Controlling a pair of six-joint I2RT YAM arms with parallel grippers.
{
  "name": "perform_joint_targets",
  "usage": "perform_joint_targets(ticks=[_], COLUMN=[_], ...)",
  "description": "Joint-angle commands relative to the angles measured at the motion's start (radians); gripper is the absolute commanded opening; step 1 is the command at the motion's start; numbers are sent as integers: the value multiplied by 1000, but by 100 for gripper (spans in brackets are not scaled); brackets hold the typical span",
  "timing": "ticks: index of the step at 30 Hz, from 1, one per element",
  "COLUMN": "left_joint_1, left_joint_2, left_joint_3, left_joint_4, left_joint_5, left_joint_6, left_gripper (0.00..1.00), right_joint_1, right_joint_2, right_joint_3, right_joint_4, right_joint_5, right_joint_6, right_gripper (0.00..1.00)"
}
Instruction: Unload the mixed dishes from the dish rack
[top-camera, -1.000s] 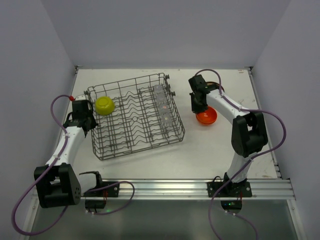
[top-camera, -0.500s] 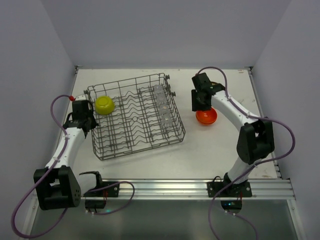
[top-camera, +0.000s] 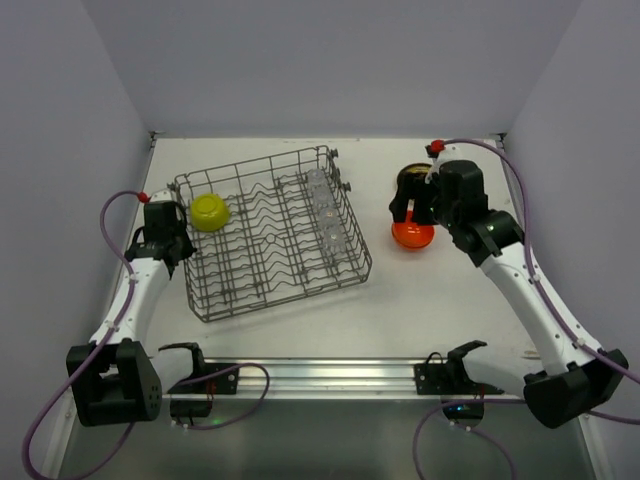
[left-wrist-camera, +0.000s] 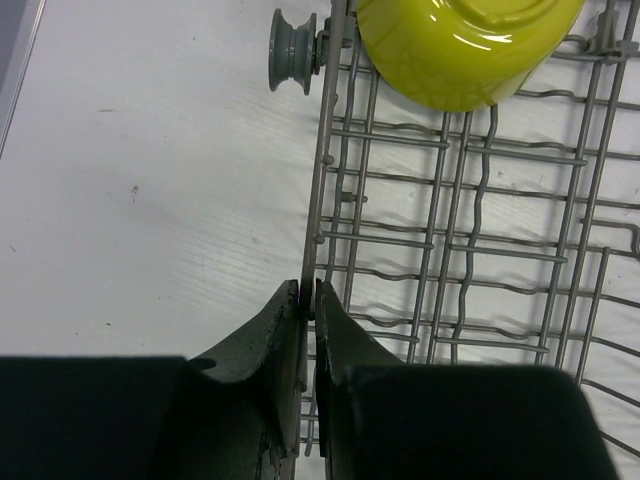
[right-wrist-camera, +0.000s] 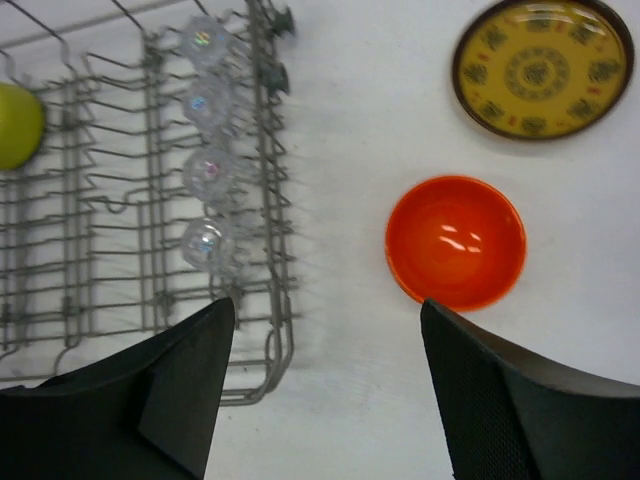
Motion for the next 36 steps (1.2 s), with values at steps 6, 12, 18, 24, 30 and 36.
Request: perform_joint_targets(ticks=[6, 12, 18, 24, 30, 36], left_joint_1=[-9, -9, -11, -11, -18, -309], left_joint_2=[-23, -37, -67, -64, -52, 67], left_joint_3=[36, 57, 46, 17, 72, 314], left_joint_4=[33, 27, 24, 50, 29, -163], left_joint_5=[-37, -11, -17, -40, 31, -296], left_joint_6=[-12, -10, -21, -27, -4, -65], left_gripper=[23, 37, 56, 65, 74, 82], right_joint_1=[6, 6, 6, 30, 47, 46], right_joint_2=[-59, -41, -32, 18, -4, -30], right_joint_3=[-83, -100, -146, -145, -171, -182], right_joint_4=[179, 230, 367, 465, 435, 408], right_joint_5=[-223, -312, -526, -656, -525, -493], right_joint_6=[-12, 2, 78, 184, 172, 148], right_gripper=[79, 80, 94, 99, 99, 99])
